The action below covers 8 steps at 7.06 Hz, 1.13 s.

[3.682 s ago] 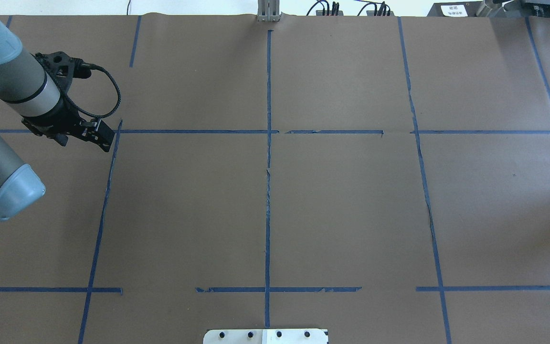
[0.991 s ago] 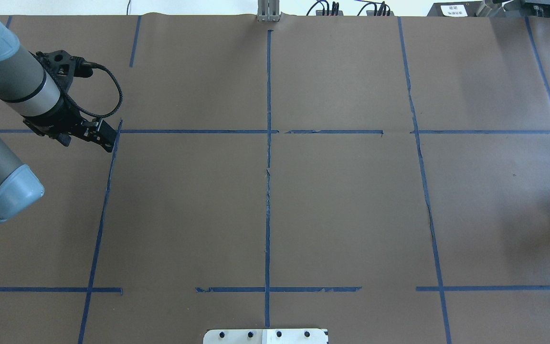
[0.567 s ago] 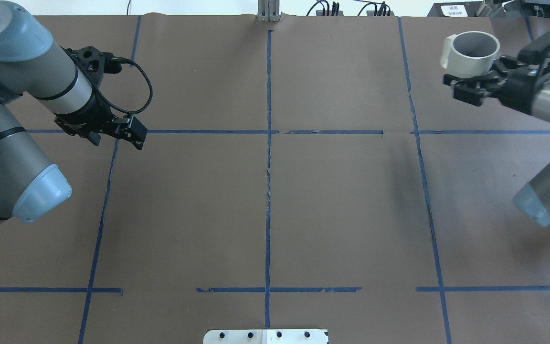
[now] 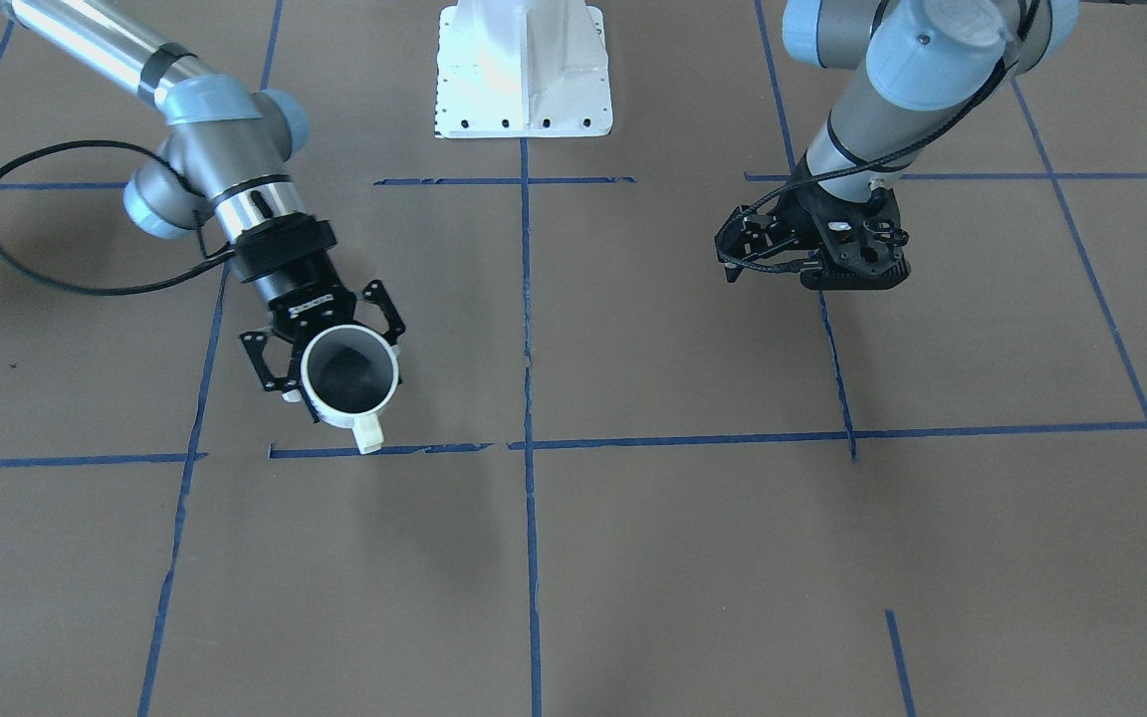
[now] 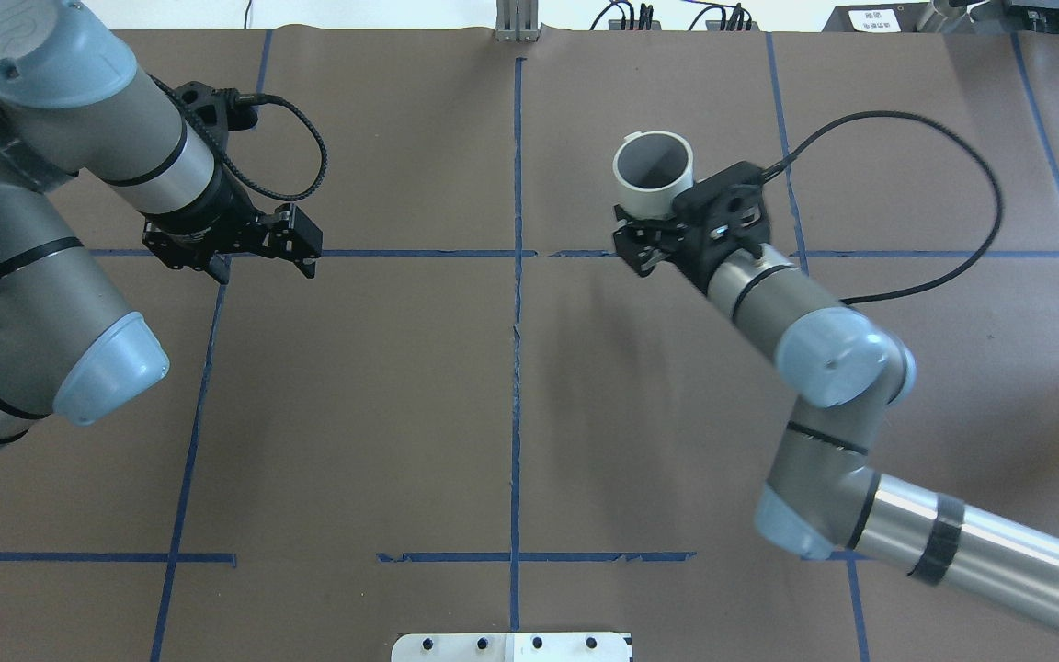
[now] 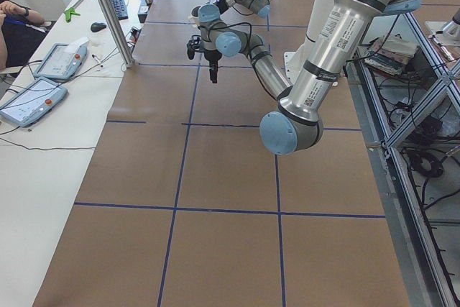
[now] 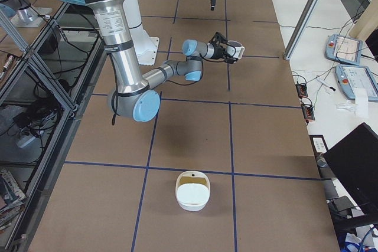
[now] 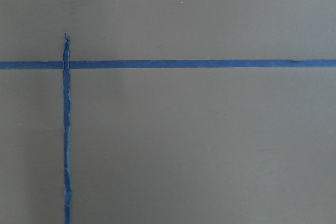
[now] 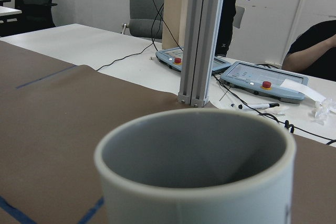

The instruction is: Left arm hands cup to right arm to dump lemon

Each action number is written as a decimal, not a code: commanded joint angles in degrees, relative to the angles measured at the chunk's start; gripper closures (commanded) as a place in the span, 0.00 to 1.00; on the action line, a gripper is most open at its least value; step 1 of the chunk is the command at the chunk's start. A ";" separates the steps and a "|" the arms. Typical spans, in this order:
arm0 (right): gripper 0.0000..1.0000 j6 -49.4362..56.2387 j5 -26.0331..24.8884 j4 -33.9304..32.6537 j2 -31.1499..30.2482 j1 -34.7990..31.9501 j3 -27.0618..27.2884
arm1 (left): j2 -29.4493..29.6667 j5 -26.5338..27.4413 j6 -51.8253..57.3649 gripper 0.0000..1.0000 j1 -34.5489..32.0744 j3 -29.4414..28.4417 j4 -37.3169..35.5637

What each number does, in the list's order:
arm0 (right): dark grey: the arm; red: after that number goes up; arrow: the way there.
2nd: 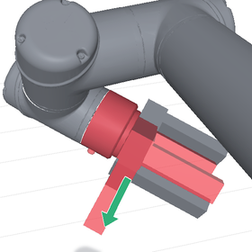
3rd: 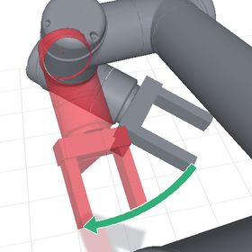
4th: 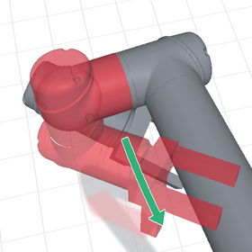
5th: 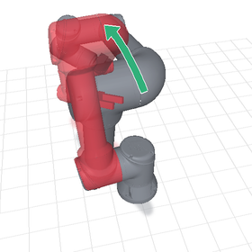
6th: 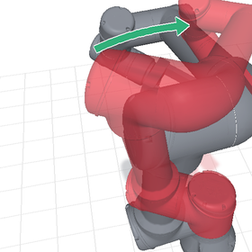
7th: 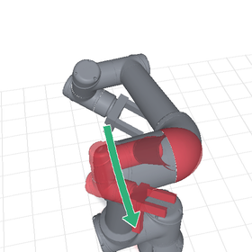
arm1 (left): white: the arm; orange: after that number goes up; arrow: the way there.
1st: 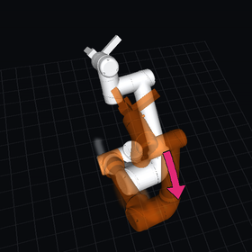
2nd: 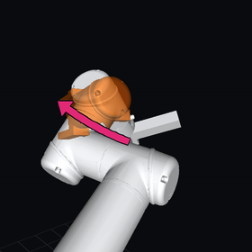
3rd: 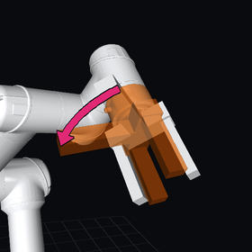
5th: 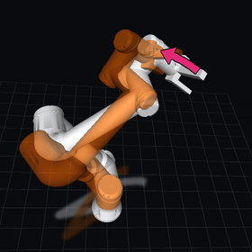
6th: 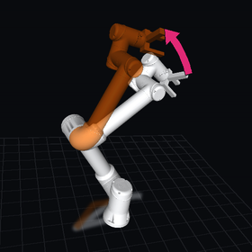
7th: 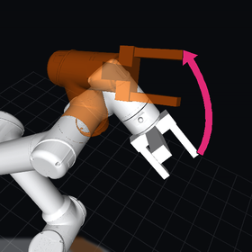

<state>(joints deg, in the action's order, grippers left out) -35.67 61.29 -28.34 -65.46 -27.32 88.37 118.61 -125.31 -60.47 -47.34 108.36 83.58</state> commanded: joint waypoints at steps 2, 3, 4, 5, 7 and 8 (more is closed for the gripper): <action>0.62 -0.54 -14.16 -13.90 10.68 10.34 -0.39 | 9.49 -2.21 -17.71 0.00 0.41 -4.27 1.66; 0.58 -0.54 -15.75 -15.85 11.49 11.06 -0.48 | 11.36 -2.21 -20.62 0.00 0.41 -7.09 4.29; 0.56 -0.54 -15.76 -15.96 12.02 11.50 -1.78 | 11.72 -2.30 -22.22 0.00 0.50 -8.42 6.58; 0.54 -0.54 -15.85 -15.96 13.16 11.59 -3.19 | 12.60 -2.30 -22.49 0.00 0.50 -9.48 7.12; 0.51 -0.63 -16.90 -15.87 14.13 12.46 -3.82 | 13.57 -2.39 -23.63 0.00 0.93 -9.57 7.65; 0.51 -1.24 -16.91 -15.87 14.40 12.56 -3.82 | 13.66 -2.39 -23.64 0.00 2.24 -9.84 8.87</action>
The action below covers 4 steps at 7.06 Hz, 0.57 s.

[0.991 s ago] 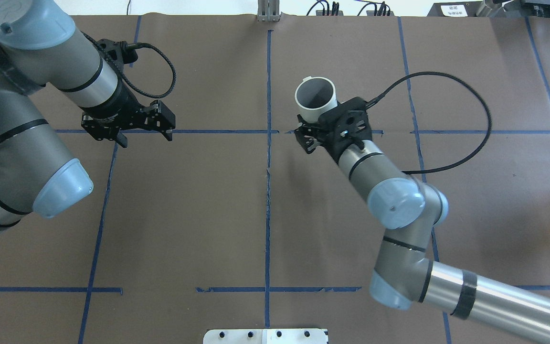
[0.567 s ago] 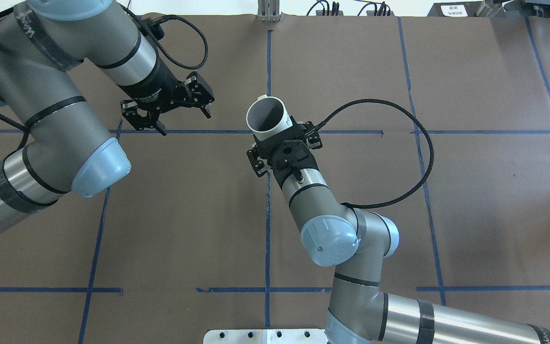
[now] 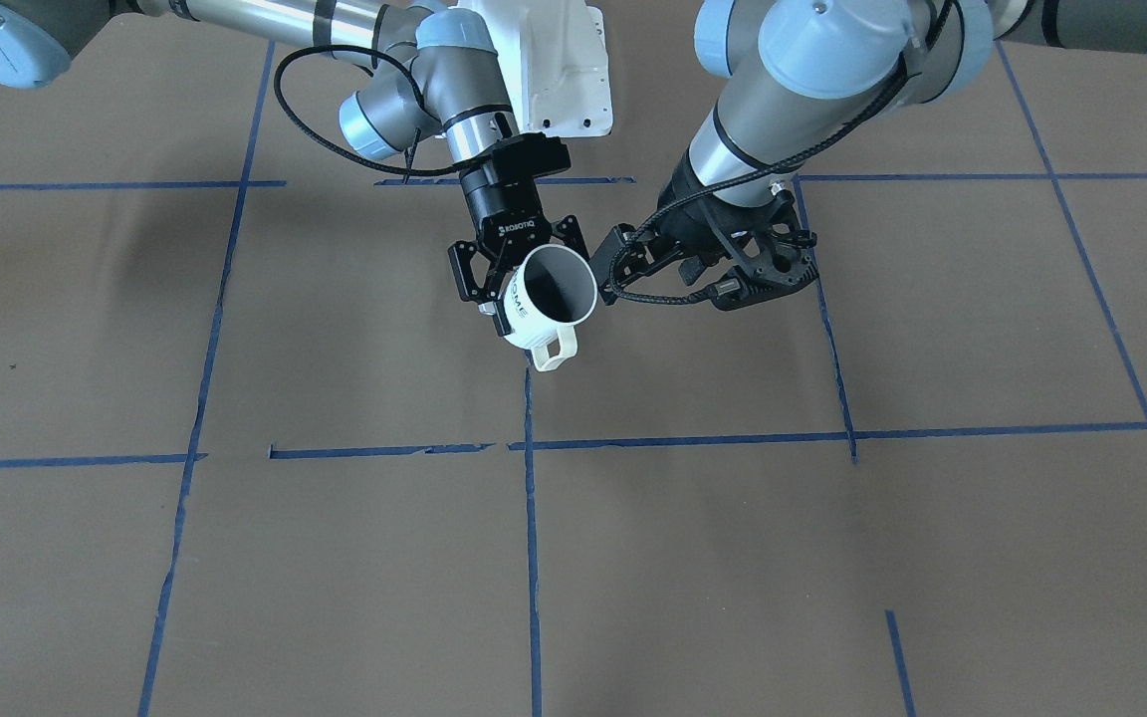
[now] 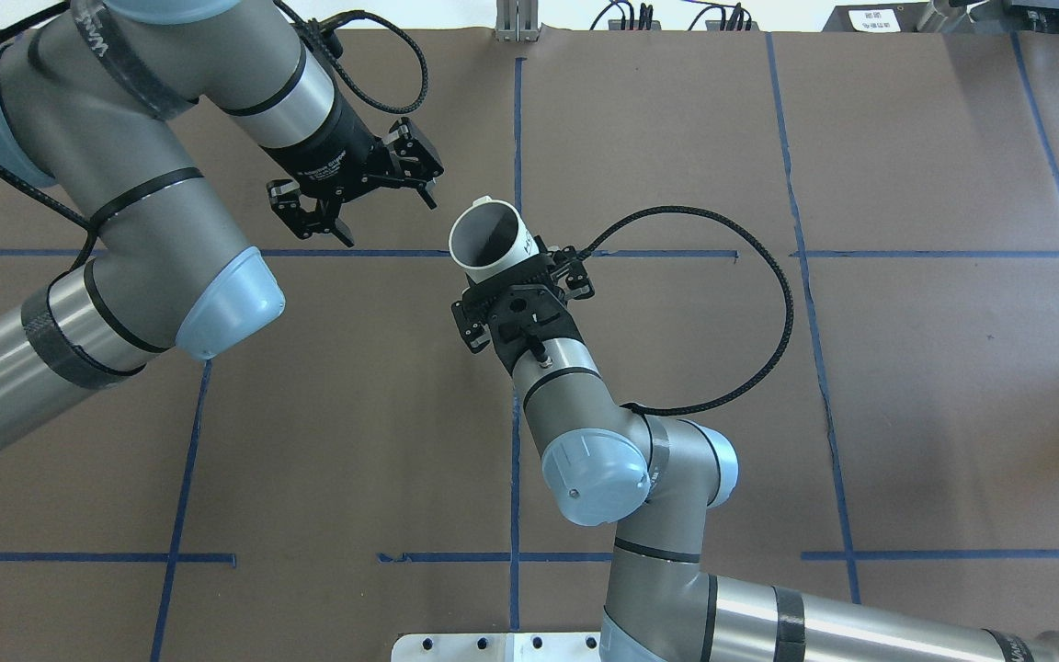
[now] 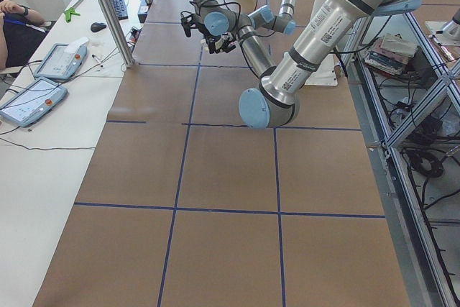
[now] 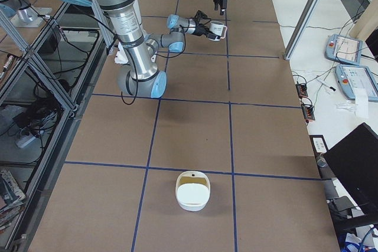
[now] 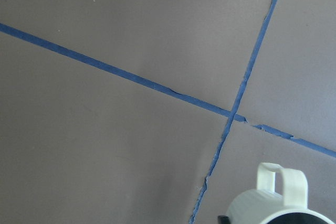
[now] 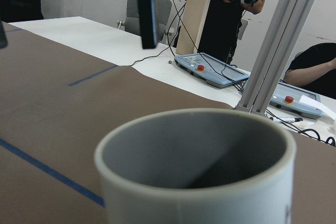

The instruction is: Left arm hands cup to right arm to dump lemon

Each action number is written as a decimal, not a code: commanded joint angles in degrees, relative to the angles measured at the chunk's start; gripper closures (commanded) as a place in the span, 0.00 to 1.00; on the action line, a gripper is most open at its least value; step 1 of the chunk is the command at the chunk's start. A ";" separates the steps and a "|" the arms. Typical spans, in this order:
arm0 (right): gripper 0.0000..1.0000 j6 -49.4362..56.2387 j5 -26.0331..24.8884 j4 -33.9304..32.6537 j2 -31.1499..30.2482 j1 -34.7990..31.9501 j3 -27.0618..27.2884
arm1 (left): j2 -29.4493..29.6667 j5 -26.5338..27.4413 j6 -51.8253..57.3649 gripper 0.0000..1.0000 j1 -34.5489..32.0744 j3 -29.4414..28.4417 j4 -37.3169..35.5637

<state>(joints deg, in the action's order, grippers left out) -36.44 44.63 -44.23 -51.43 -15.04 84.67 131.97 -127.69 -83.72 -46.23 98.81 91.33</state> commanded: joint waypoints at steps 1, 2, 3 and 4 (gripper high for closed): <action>0.51 -0.65 -0.24 0.02 0.37 0.27 -0.12 | 0.22 -0.01 -0.39 0.00 1.92 -0.54 2.00; 0.51 -0.74 -0.24 0.28 0.37 0.27 -0.12 | 0.22 -0.01 -0.39 0.00 2.80 -0.55 2.01; 0.51 -0.74 -0.24 0.37 0.37 0.27 -0.12 | 0.22 -0.01 -0.48 0.08 3.77 -0.46 2.27; 0.51 -0.74 -0.24 0.37 0.28 0.36 -0.12 | 0.22 0.08 -0.56 0.33 3.95 -0.55 2.27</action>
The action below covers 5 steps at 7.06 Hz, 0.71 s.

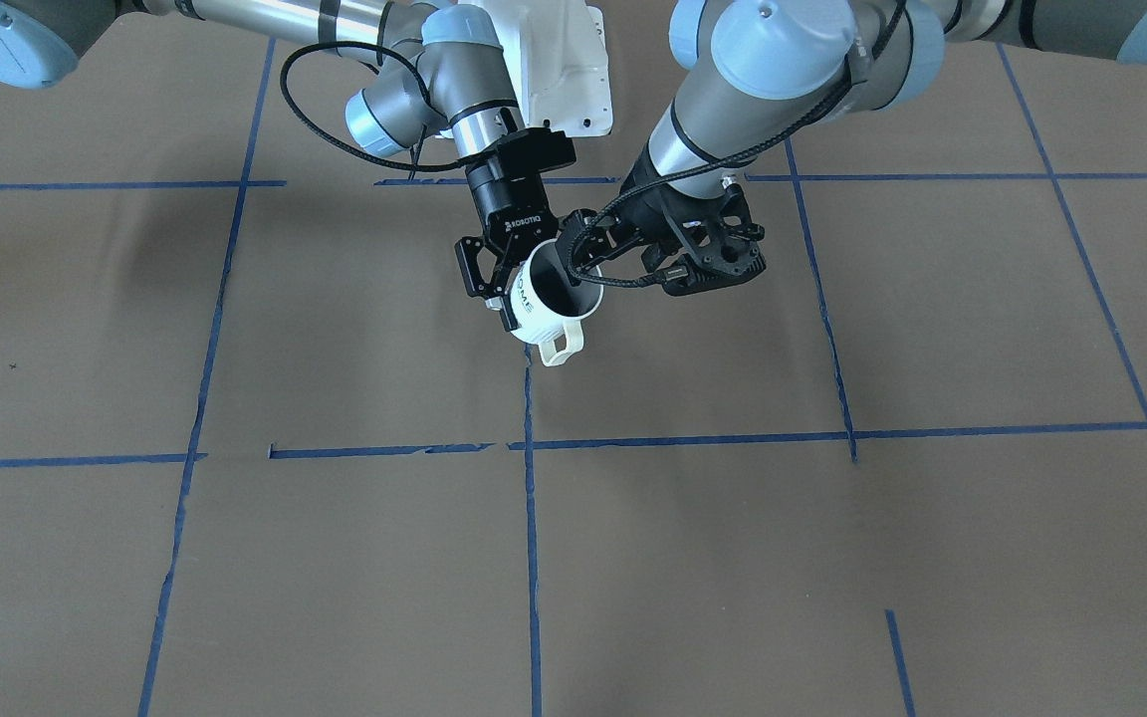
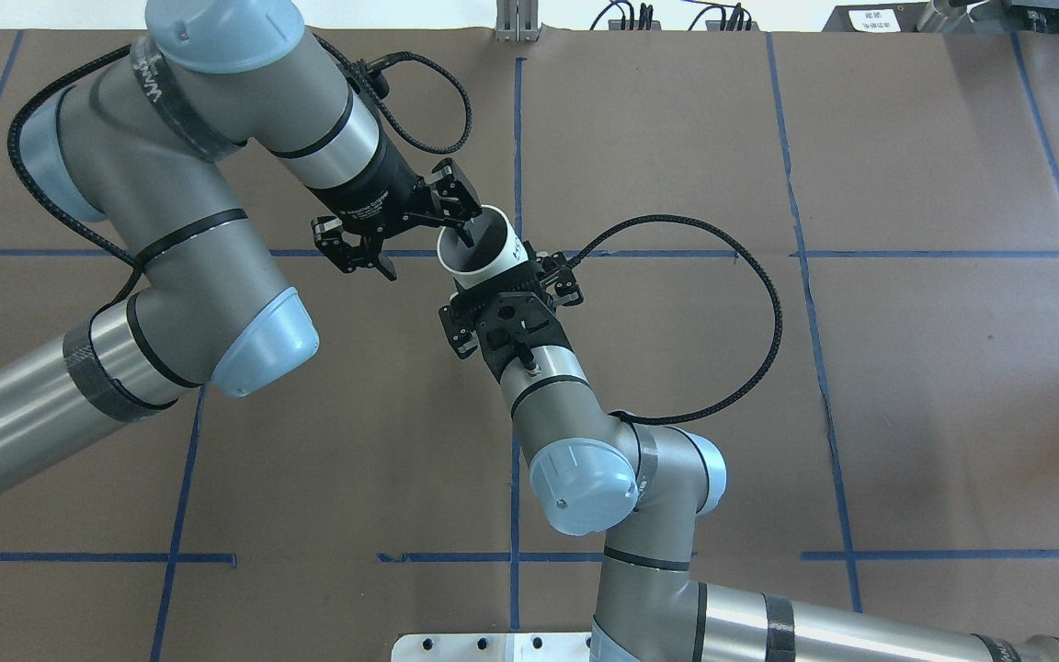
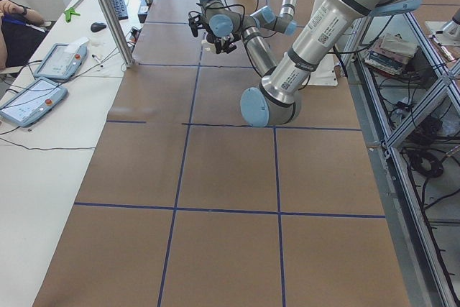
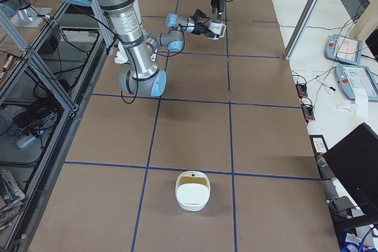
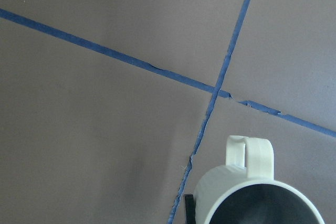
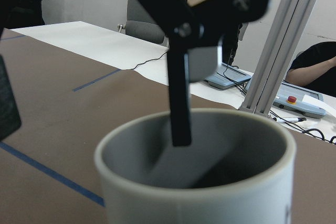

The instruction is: Left arm hands cup to right arm to dump lemon

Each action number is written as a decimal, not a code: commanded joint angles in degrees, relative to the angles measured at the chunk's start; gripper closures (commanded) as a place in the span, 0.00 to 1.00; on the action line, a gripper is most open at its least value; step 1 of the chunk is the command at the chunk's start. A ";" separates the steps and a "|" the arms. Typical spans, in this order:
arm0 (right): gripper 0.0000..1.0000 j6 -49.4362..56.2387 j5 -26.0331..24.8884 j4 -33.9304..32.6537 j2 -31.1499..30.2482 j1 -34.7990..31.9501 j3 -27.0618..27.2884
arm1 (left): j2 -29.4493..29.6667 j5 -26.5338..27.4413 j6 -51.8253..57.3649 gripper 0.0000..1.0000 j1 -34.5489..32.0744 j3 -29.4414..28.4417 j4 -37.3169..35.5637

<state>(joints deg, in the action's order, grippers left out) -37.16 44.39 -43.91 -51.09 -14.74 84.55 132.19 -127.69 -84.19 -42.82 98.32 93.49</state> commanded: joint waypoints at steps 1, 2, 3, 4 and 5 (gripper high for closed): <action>0.49 0.07 0.00 0.14 -0.15 0.15 0.00 | -0.17 -0.02 0.08 0.55 0.54 -0.05 0.46; 0.49 0.07 0.09 0.14 -0.15 0.15 0.00 | -0.35 -0.02 -0.01 0.55 0.54 -0.14 1.60; 0.49 0.07 0.09 0.14 -0.15 0.41 0.00 | -0.35 -0.02 0.08 0.55 0.54 -0.14 1.78; 0.49 0.07 0.09 0.05 -0.15 0.67 0.08 | -0.44 0.07 0.17 0.55 0.54 -0.32 1.79; 0.49 0.07 0.00 0.05 -0.07 0.76 0.08 | -0.35 -0.02 0.17 0.55 0.63 -0.49 1.87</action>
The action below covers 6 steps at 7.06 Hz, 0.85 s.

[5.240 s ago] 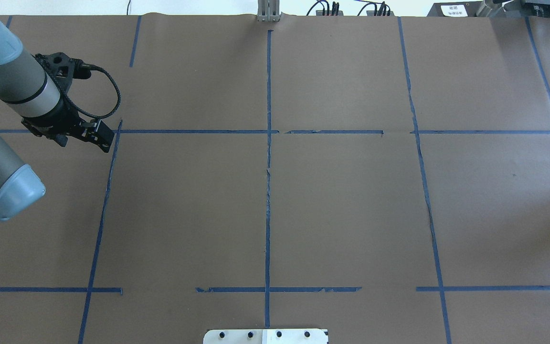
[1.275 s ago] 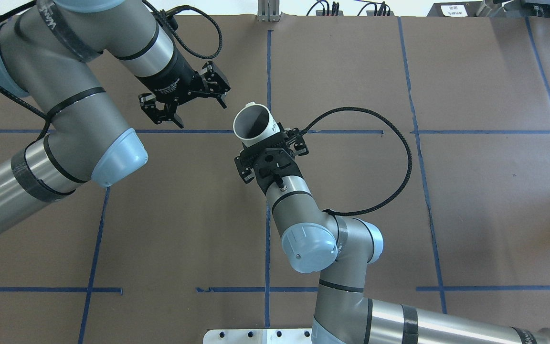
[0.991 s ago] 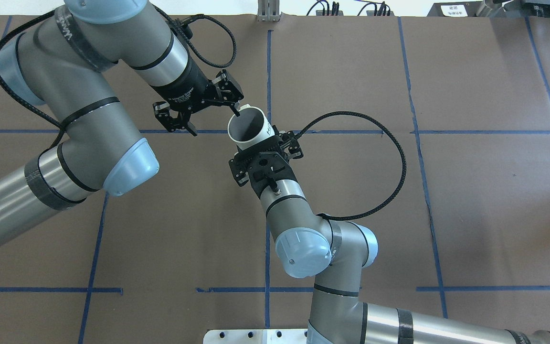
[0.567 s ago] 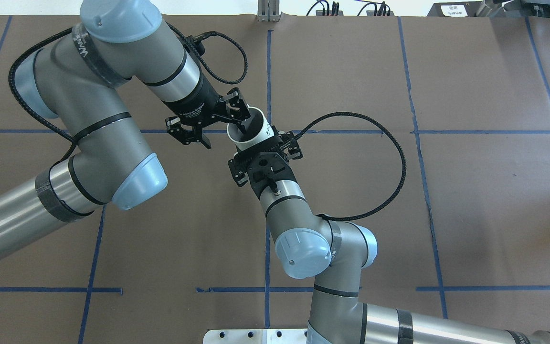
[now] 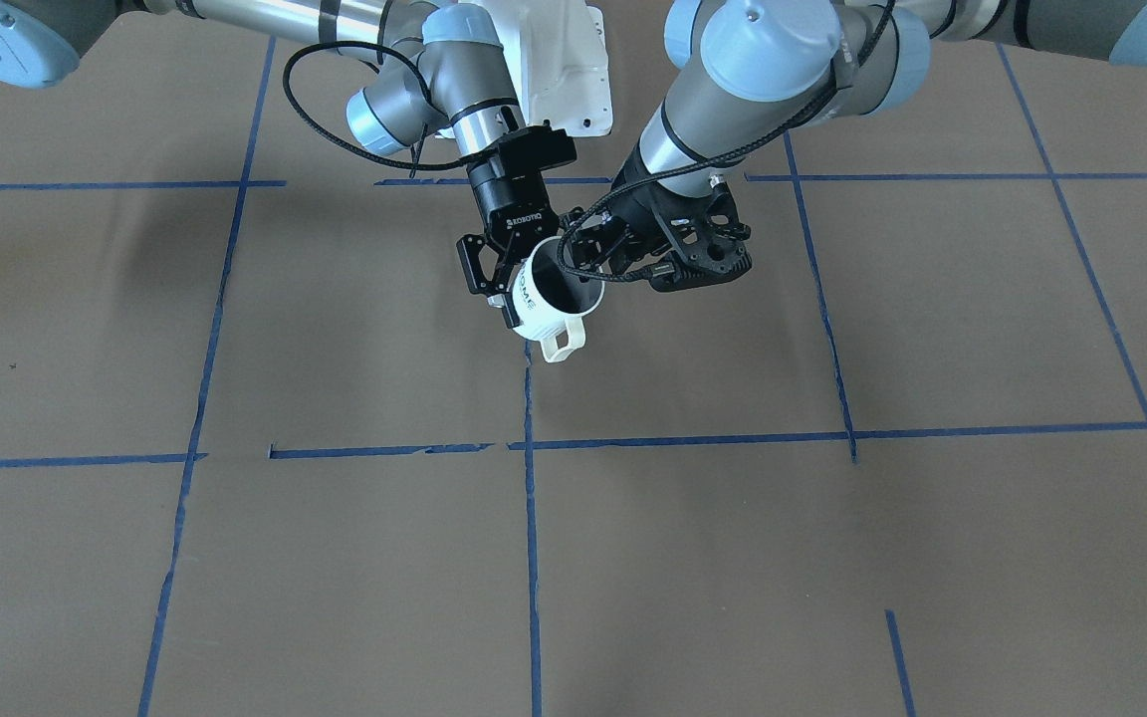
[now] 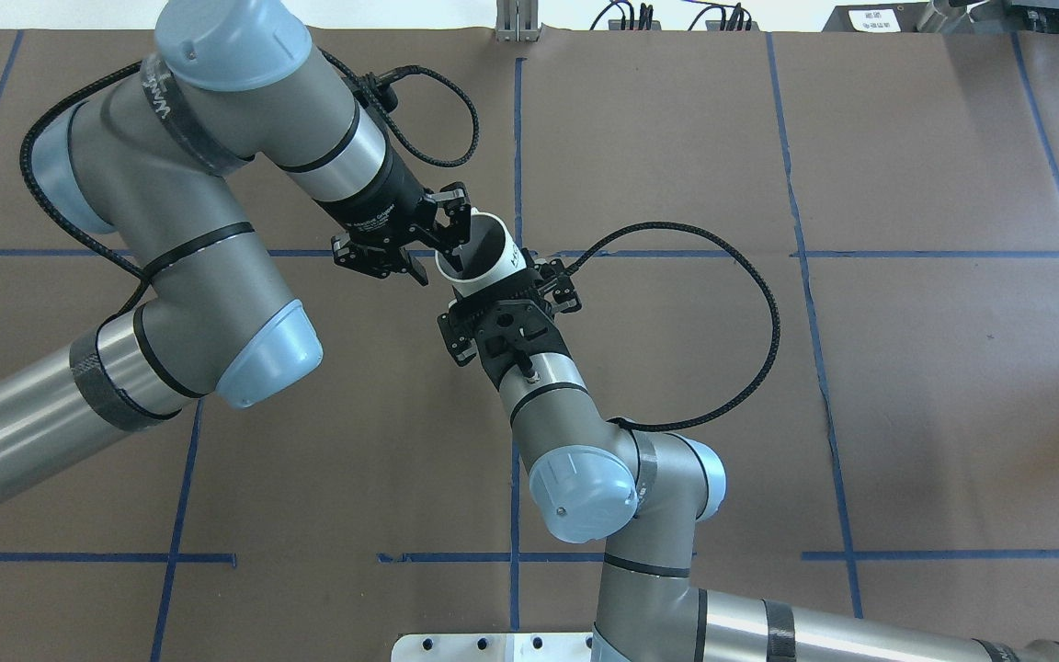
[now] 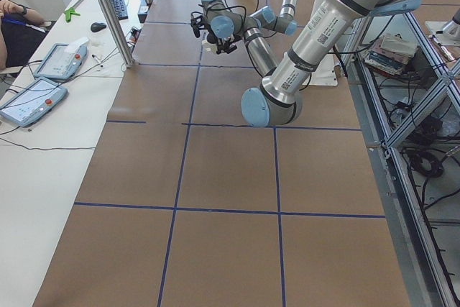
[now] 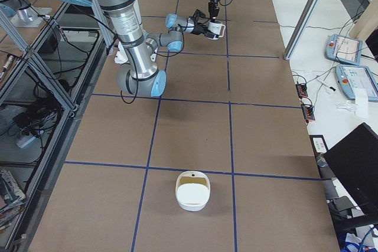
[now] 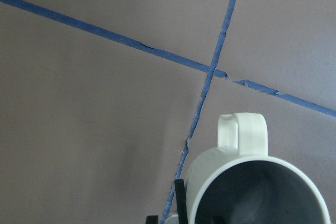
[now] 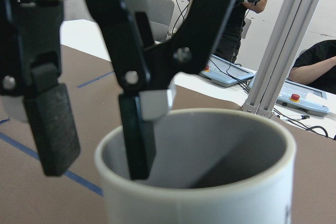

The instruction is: Left arm hands cup to right arm to dump lemon

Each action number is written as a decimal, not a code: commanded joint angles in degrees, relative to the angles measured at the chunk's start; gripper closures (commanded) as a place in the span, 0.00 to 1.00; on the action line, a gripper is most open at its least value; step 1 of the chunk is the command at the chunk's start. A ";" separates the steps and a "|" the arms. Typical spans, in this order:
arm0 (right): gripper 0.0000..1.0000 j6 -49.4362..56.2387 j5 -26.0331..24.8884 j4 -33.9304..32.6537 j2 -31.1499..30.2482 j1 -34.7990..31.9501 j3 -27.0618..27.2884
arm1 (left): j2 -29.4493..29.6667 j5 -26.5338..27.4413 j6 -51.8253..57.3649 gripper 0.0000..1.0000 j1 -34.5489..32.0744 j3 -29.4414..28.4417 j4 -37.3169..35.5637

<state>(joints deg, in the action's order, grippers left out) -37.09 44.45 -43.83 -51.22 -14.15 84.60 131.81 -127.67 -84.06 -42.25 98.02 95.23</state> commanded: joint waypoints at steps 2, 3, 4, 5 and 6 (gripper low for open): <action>0.49 0.00 -0.07 -0.03 0.07 0.27 0.04 | 0.02 -0.04 0.04 0.55 0.06 -0.19 0.13; 0.49 0.09 -0.07 -0.03 0.07 0.27 0.04 | 0.02 -0.04 0.04 0.55 0.06 -0.37 0.13; 0.46 0.78 0.02 -0.03 -0.02 0.27 0.12 | -0.15 0.05 0.21 1.00 0.15 -0.63 0.22; 0.24 0.36 0.02 0.14 -0.11 0.27 0.04 | -0.15 0.05 0.04 1.00 0.32 -0.89 0.22; 0.02 0.61 0.02 0.23 -0.28 0.27 0.12 | -0.15 0.05 0.04 1.00 0.24 -1.07 0.13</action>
<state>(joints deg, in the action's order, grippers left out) -36.62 44.46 -43.72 -51.33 -13.85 84.67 131.74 -127.65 -83.99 -42.01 97.22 95.42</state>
